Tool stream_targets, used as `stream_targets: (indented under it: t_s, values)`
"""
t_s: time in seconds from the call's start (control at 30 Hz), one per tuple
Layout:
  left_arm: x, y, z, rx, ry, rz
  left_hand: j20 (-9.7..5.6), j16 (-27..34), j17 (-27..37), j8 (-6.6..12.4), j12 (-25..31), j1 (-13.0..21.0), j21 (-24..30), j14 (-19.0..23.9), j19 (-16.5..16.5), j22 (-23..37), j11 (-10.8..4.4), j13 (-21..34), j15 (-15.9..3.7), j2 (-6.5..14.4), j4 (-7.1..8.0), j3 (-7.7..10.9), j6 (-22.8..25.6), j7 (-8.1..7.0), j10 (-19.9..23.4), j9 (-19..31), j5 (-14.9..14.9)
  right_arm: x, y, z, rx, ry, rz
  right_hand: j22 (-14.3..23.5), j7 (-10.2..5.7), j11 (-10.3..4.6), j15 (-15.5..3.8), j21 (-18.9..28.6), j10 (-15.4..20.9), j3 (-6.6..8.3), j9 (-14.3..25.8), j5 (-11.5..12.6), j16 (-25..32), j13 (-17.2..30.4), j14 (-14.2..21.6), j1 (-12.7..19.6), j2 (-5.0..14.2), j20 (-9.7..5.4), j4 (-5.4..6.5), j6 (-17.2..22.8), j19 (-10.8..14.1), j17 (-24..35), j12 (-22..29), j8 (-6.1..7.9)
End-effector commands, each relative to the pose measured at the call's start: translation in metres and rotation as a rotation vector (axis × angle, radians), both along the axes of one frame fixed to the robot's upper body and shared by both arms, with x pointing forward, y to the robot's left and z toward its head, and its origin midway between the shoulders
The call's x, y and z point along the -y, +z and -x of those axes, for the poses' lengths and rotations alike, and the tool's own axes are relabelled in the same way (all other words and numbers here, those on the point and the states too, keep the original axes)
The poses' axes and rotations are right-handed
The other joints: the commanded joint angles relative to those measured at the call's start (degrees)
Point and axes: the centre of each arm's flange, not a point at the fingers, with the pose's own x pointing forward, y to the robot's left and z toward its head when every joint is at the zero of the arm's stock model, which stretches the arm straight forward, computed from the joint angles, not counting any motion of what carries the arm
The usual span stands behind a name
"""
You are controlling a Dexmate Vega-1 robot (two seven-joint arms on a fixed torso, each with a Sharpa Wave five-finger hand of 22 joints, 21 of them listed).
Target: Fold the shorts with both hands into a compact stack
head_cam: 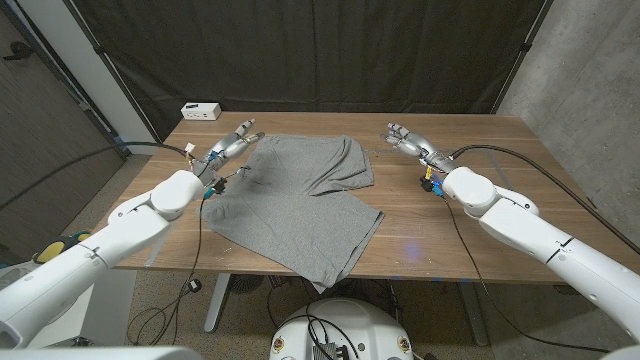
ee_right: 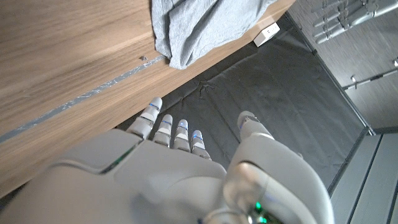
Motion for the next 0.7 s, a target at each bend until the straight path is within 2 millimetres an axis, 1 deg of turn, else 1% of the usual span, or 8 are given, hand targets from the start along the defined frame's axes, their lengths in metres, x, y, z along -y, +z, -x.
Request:
stream_targets:
  t_s: [0.03,0.17,0.2,0.27,0.3,0.37,0.47,0.7]
  values:
    - [-0.006,0.004,0.025,0.021,0.12,-0.18,-0.18,-0.04,0.08,1.23,-0.06,1.44,-0.29,-0.4,0.57,0.08,-0.89,0.35,-0.66,-0.47,-1.39,0.11,2.31,0.86,0.72,0.33,-0.19,-0.027,0.0,0.033,0.035,-0.08,0.174,0.08,-0.51,-0.67,-0.93,0.08,-0.31,1.29,0.24,-0.05,-0.07,0.12,0.3,2.07,-0.29,-0.48,-1.12,-0.11,1.08,0.01,-0.47,0.09]
    - [-0.008,0.004,0.033,0.02,0.15,-0.224,0.09,0.1,0.08,1.31,0.1,1.76,-0.31,0.14,0.74,0.06,-0.8,0.37,-0.64,-0.72,-1.87,0.07,2.95,0.89,1.47,0.36,-0.24,-0.036,-0.001,0.043,0.043,-0.097,0.222,0.07,0.07,-0.58,-1.09,0.21,0.28,1.85,0.26,-0.31,0.0,0.12,1.2,3.49,-0.85,-0.32,-2.24,0.19,1.95,-0.08,-0.46,0.16]
    - [-0.008,0.004,0.034,0.018,0.157,-0.238,0.05,0.12,0.08,1.29,0.27,2.08,-0.34,0.38,0.87,0.03,-1.17,0.38,-0.75,-1.03,-2.33,0.03,3.18,0.65,2.19,0.37,-0.27,-0.038,-0.002,0.045,0.048,-0.108,0.237,0.07,0.07,-0.71,-1.34,0.2,0.51,1.83,0.27,-0.41,0.05,0.12,1.48,3.66,-1.12,-0.33,-2.44,0.2,2.01,-0.09,-0.4,0.15]
    - [-0.009,0.005,0.038,0.021,0.172,-0.257,0.12,0.21,0.08,1.47,0.5,2.54,-0.33,0.88,1.17,0.0,-0.77,0.4,-0.61,-1.41,-2.99,-0.01,4.04,0.43,3.25,0.39,-0.29,-0.043,-0.004,0.054,0.071,-0.177,0.263,0.07,0.25,-0.64,-1.42,0.23,1.03,1.59,0.28,-0.64,0.12,0.14,2.11,3.97,-1.95,-0.33,-2.94,0.5,2.41,-0.11,-0.3,0.21]
    - [-0.009,0.005,0.04,0.019,0.178,-0.269,0.18,0.43,0.08,1.64,1.33,3.6,-0.26,2.32,2.01,-0.05,-0.59,0.47,-0.98,-2.07,-4.46,-0.08,5.49,0.21,6.78,0.39,-0.29,-0.045,-0.005,0.056,0.079,-0.19,0.277,0.09,0.6,-0.47,-1.36,0.21,1.15,0.88,0.29,-0.83,0.17,0.16,2.69,3.75,-3.27,-0.04,-3.25,0.7,2.67,-0.06,-0.35,0.21]
    - [-0.01,0.005,0.043,0.024,0.194,-0.289,0.26,0.63,0.08,1.62,1.64,4.15,-0.25,3.54,2.43,-0.06,-1.75,0.48,-1.25,-2.36,-5.22,-0.18,6.16,0.1,8.55,0.39,-0.25,-0.048,-0.008,0.062,0.097,-0.2,0.271,0.14,0.98,-0.13,-1.61,0.47,1.73,-0.51,0.33,-0.82,0.5,0.21,4.34,3.01,-5.12,0.48,-3.44,0.93,3.97,0.1,-0.31,0.18]
    - [-0.01,0.004,0.049,0.03,0.21,-0.314,0.34,0.68,0.07,1.76,1.8,4.45,-0.09,4.11,3.06,-0.07,-1.8,0.49,-1.33,-2.57,-5.65,-0.25,6.89,0.07,9.5,0.39,-0.21,-0.053,-0.009,0.069,0.105,-0.214,0.295,0.19,1.01,-0.3,-1.87,0.79,3.01,-1.88,0.35,-0.57,0.83,0.26,5.97,2.15,-6.7,0.61,-3.44,1.61,5.49,0.26,-0.01,0.3]
    - [-0.009,0.006,0.067,0.066,0.286,-0.415,0.51,0.67,0.07,1.75,2.42,5.94,0.15,5.46,4.51,-0.13,-1.91,0.51,-1.34,-3.54,-7.42,-0.37,7.93,-0.15,13.01,0.37,-0.05,-0.064,-0.016,0.086,0.16,-0.26,0.359,0.21,1.05,-0.68,-2.9,1.08,4.45,-2.92,0.38,-0.1,1.18,0.33,7.97,2.15,-8.11,0.66,-3.88,1.31,7.14,0.31,0.29,0.03]
